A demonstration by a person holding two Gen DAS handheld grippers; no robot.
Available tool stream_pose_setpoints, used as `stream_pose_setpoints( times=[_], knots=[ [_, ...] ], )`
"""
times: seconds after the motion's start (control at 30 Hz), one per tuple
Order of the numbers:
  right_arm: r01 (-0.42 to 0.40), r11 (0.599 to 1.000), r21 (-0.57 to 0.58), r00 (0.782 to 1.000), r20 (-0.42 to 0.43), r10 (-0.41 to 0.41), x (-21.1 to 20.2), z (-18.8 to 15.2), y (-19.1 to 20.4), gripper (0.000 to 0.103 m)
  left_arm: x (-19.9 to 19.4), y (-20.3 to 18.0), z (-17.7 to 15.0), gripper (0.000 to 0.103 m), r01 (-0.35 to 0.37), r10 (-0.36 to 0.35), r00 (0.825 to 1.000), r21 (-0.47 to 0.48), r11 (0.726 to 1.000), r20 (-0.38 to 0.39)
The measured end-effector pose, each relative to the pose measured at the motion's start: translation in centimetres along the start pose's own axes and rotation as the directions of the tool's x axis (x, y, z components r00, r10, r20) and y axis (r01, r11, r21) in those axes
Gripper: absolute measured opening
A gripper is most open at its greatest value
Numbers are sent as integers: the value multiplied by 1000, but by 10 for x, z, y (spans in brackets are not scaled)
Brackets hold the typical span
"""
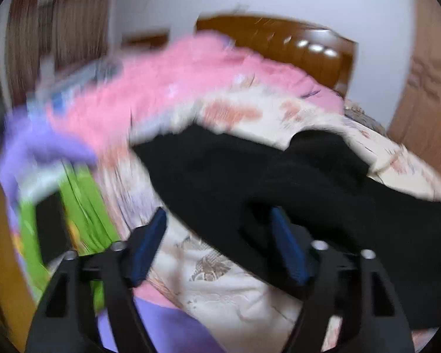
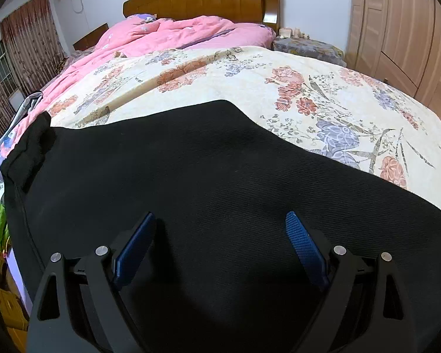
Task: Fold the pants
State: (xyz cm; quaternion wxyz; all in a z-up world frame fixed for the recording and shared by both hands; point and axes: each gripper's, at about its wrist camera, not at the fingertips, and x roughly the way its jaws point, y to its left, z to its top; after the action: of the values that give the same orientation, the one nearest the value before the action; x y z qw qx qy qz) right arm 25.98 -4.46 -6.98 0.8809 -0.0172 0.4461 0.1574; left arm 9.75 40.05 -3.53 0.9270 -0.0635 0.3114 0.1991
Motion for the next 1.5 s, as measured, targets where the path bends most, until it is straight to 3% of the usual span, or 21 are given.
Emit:
stream_pose_setpoints(
  times=[0.1, 0.2, 0.3, 0.4, 0.47, 0.5, 0.53, 0.57, 0.67, 0.7, 0.73, 0.8, 0.83, 0.9, 0.93, 1.03, 1.2, 1.3, 1.37, 1.4, 1.5],
  knots=[
    [13, 1000, -9, 1000, -6, -13, 1, 1, 2, 87, -13, -40, -6, 88, -27, 19, 999, 264, 964, 31],
    [17, 1000, -12, 1000, -6, -17, 2, 1, 2, 87, 3, -76, -20, 88, -39, 42, 999, 525, 850, 7],
    [11, 1000, -8, 1000, -4, -11, 1, 0, 1, 87, 24, -93, -24, 89, -102, 102, 994, 666, 739, 39],
    [11, 1000, -8, 1000, -5, -11, 1, 0, 1, 87, 40, -103, -23, 89, -72, 66, 997, 763, 643, 39],
    [8, 1000, -5, 1000, -5, -8, 1, 1, 1, 87, 40, -107, -31, 81, -55, 23, 998, 831, 554, 51],
    [6, 1000, -4, 1000, -5, -6, 2, 1, 0, 87, 39, -107, -32, 64, -21, -2, 1000, 847, 531, 26],
    [5, 1000, -3, 1000, -5, -5, 2, 1, 0, 87, 37, -106, -32, 26, 8, -21, 1000, 848, 530, 4],
    [5, 1000, -3, 1000, -5, -5, 2, 1, 0, 87, 36, -104, -30, 21, 30, -35, 999, 836, 549, -13],
    [5, 1000, -2, 1000, -4, -5, 2, 1, 0, 87, 30, -69, 1, 19, 236, -233, 969, 566, 790, -79],
    [4, 1000, -2, 1000, -4, -4, 2, 1, 0, 87, 29, -39, 15, 18, 346, -344, 936, 366, 864, -71],
    [5, 1000, -2, 1000, -5, -5, 2, 1, 1, 87, 29, -9, 25, 18, 426, -428, 903, 178, 887, -31],
    [9, 1000, -5, 1000, -8, -9, 3, 1, 1, 87, 37, 58, 29, 18, 546, -536, 837, -207, 812, 108],
    [10, 1000, -6, 1000, -8, -10, 3, 1, 1, 87, 45, 92, 24, 18, 577, -556, 813, -377, 725, 175],
    [10, 1000, -6, 1000, -7, -11, 2, 1, 1, 87, 62, 131, 12, 19, 566, -556, 804, -555, 610, 210],
    [10, 1000, -6, 1000, -7, -10, 3, 1, 1, 87, 72, 142, 7, 21, 549, -565, 805, -588, 594, 181],
    [12, 1000, -7, 1000, -8, -12, 2, 0, 1, 87, 88, 148, -10, 36, 535, -628, 773, -625, 568, 90],
    [15, 1000, -8, 1000, -10, -15, 2, 0, 2, 87, 93, 153, -23, 49, 572, -657, 743, -633, 522, 129],
    [15, 1000, -8, 1000, -9, -15, 2, 0, 2, 87, 97, 157, -21, 50, 548, -629, 768, -631, 549, 120],
    [16, 1000, -9, 1000, -9, -16, 2, 0, 2, 87, 87, 164, -15, 67, 541, -600, 788, -621, 567, 139],
    [16, 1000, -9, 1000, -10, -16, 2, 0, 2, 87, 83, 168, -13, 77, 542, -587, 794, -619, 568, 155],
    [17, 1000, -9, 1000, -9, -17, 2, 0, 1, 87, 73, 183, -10, 82, 529, -555, 810, -647, 549, 191]
  ],
)
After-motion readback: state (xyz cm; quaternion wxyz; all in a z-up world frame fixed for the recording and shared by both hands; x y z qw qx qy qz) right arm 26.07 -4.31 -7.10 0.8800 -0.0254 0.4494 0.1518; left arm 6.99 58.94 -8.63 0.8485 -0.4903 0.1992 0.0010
